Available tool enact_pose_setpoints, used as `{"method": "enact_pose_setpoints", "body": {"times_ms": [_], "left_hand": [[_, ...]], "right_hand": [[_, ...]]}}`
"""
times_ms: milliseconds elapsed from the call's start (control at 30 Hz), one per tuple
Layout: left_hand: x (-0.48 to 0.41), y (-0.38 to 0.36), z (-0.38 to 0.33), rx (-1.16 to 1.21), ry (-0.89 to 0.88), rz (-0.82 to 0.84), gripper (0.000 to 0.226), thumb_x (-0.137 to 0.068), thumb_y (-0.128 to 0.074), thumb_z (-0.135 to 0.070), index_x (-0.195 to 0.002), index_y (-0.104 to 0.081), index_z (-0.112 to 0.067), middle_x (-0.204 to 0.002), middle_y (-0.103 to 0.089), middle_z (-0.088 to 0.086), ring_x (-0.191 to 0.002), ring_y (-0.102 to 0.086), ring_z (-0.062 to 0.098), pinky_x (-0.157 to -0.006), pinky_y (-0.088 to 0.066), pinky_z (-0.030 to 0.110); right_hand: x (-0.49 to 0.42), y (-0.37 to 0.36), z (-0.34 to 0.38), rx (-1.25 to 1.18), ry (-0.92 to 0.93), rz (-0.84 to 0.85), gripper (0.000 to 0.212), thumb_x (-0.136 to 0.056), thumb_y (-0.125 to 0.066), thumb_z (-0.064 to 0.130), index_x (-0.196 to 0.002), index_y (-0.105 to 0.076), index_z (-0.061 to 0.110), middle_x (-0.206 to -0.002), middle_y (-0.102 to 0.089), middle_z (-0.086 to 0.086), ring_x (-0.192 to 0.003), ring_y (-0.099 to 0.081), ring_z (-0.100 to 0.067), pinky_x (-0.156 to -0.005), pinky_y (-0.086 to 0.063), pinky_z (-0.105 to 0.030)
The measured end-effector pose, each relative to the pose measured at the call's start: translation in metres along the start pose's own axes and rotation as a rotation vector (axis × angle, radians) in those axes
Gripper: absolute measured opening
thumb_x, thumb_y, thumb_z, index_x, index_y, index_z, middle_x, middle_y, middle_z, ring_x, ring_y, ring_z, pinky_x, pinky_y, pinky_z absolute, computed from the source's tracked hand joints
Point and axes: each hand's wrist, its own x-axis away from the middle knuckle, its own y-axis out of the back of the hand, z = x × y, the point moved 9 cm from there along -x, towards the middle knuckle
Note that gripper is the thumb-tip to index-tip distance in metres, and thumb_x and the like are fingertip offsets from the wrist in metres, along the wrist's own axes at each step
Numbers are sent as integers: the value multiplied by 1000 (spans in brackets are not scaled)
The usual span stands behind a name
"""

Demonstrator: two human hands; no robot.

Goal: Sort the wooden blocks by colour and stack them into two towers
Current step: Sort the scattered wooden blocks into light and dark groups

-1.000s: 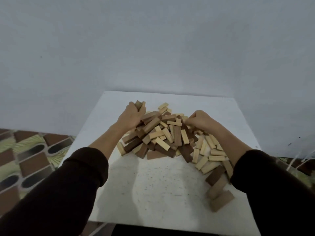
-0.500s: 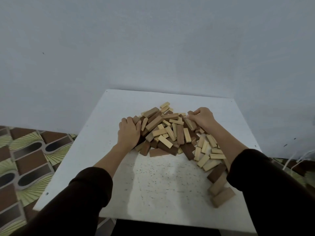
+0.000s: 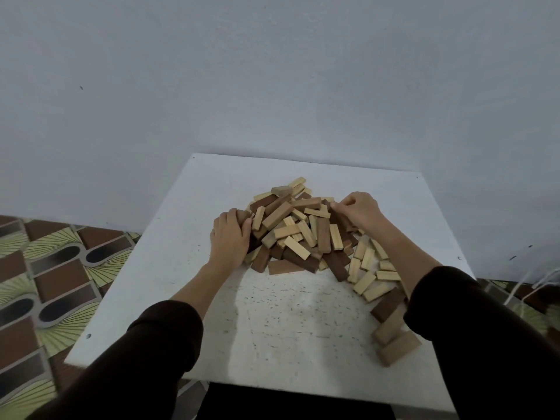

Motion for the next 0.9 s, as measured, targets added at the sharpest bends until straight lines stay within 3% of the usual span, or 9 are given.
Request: {"method": "enact_pose_setpoints", "body": {"times_ms": [133,267,500,600,667,733,800,833,900], "left_hand": [[-1,3,1,6,7,-2,44,-101,-39,-30,-135,-40,-3,-133,-46,17,-124,-38,32,-99,-34,43],[-2,5,1,-3,15,6,45,-101,-37,-30,-137,-38,-3,-135,-45,18,-125,-38,32,-100,-34,44],[-4,7,3,-21,35,23,46,-102,-34,-31,-138,-37,-3,-138,-43,18,-125,-38,32,-101,-32,45],[-5,14,-7,28,16,-16,45,-102,-36,-29,-138,-37,-3,-141,-41,18,-129,-36,32,-102,-31,45],[-5,24,-28,76,-63,-96,41,-101,-40,-24,-135,-41,-1,-139,-42,18,-129,-35,32,-102,-32,42],[0,34,-62,123,-201,-181,34,-98,-44,-15,-128,-48,1,-131,-47,18,-124,-38,32,-98,-35,40],[7,33,-99,173,-325,-201,29,-96,-45,-10,-122,-51,0,-125,-49,17,-119,-40,30,-94,-39,39],[13,28,-118,199,-379,-179,29,-94,-44,-11,-121,-51,0,-124,-48,16,-117,-40,29,-93,-41,39],[27,14,-154,231,-489,-110,31,-93,-44,-14,-120,-51,-1,-123,-47,14,-116,-40,26,-93,-44,39]], "right_hand": [[0,4,-3,57,-9,-41,41,-93,-55,27,-60,-40,7,-64,-43,-13,-59,-41,-22,-44,-30,-12],[1,8,-7,62,-25,-54,29,-94,-53,25,-72,-51,6,-81,-57,-18,-69,-49,-20,-52,-34,-18],[6,23,-9,85,13,-63,26,-95,-48,19,-71,-44,10,-71,-41,-11,-64,-37,-22,-56,-34,-23],[15,38,-15,101,0,-62,23,-94,-48,13,-72,-42,10,-75,-39,-11,-68,-39,-28,-55,-34,-17],[26,52,-22,122,-19,-71,23,-91,-50,9,-69,-43,6,-75,-41,-19,-71,-45,-36,-57,-34,-19],[40,65,-35,153,-56,-82,23,-90,-54,7,-72,-50,-7,-87,-51,-37,-86,-53,-48,-61,-39,-23],[53,73,-54,195,-93,-80,23,-89,-59,13,-87,-56,-10,-107,-57,-33,-102,-53,-45,-80,-45,-36],[61,77,-64,219,-118,-80,24,-89,-61,17,-97,-57,-5,-112,-56,-27,-108,-51,-41,-90,-42,-40],[77,82,-86,283,-190,-80,31,-88,-63,27,-110,-55,7,-123,-48,-16,-118,-42,-33,-96,-33,-38]]}}
